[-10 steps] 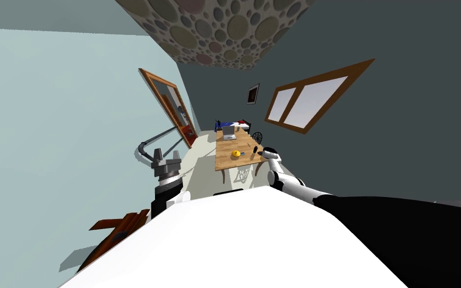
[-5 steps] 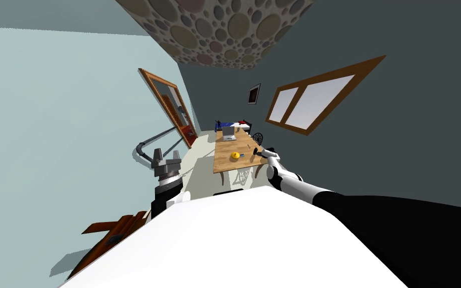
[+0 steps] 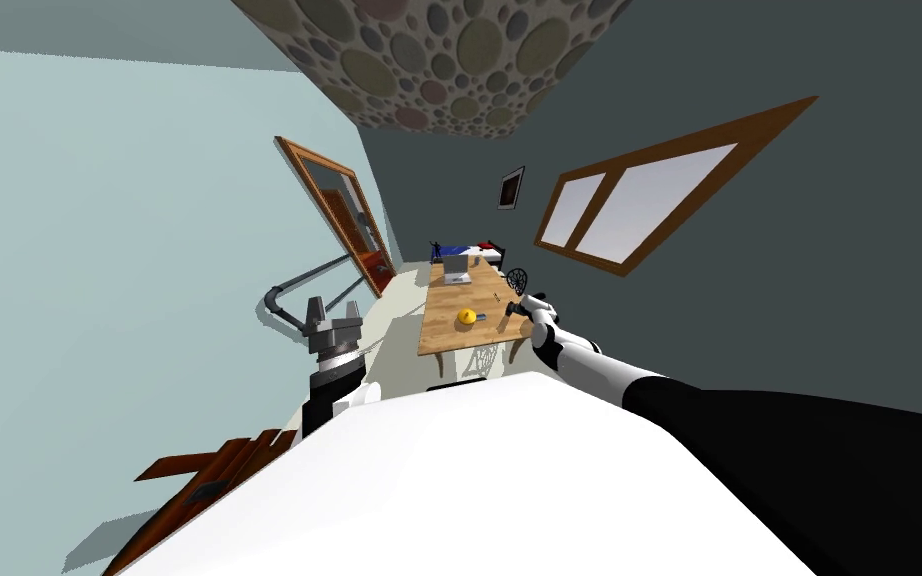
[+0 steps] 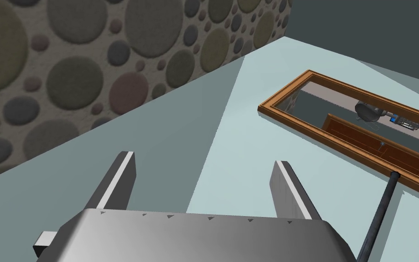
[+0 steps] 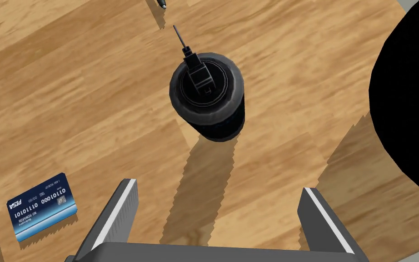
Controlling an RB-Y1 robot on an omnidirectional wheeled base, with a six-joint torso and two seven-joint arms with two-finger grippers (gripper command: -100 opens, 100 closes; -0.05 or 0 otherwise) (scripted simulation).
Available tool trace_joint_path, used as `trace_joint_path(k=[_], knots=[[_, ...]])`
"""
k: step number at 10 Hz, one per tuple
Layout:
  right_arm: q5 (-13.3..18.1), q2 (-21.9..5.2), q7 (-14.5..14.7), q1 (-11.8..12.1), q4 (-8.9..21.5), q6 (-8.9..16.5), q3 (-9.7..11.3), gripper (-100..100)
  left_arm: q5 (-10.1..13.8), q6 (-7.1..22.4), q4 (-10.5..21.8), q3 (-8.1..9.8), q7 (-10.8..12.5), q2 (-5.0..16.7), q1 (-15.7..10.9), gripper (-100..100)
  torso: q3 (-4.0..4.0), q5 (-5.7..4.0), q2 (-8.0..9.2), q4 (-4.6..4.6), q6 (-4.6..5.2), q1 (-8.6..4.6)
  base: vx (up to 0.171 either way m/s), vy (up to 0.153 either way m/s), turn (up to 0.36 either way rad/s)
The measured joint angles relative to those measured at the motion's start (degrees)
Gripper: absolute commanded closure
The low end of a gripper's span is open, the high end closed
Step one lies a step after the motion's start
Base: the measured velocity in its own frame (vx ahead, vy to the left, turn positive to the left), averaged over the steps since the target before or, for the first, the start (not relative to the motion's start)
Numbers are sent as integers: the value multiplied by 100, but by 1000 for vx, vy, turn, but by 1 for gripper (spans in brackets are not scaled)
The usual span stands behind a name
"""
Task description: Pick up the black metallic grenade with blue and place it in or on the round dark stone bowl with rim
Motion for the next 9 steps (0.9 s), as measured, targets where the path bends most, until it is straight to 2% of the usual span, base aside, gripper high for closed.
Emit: trace_joint_path(k=[2, 4, 5, 6, 8, 9], knots=[[-20, -9, -101, -84, 102, 94, -78, -100, 0, 0, 0, -1, 0, 0, -1, 0, 11, 4, 19, 4, -1, 18, 39, -53, 23], [-35, -62, -247, -272, 384, 128, -184, -100, 0, 0, 0, 0, 0, 0, 0, 0, 2, 2, 0, 2, -2, 1, 84, -91, 46], [-35, -62, -275, -285, 392, 142, -191, 0, 0, 0, 0, 0, 0, 0, 0, 0, 6, 2, 11, 1, 1, 15, 9, -10, -2], [-35, -63, -272, -284, 391, 140, -190, -100, 0, 0, 0, -1, 0, -1, -1, 0, 15, 7, 25, 5, 0, 32, 56, -17, -18], [-109, -7, -182, -201, 474, -40, -201, -100, 0, 0, 0, -1, 0, -1, 0, 0, 5, 7, 8, 2, 0, 32, 61, -18, -7], [-112, -7, -171, -201, 489, -70, -202, 100, 0, 0, 0, -1, 0, -1, -1, 0, 10, 8, 19, 4, -1, 36, 6, -2, 1]])
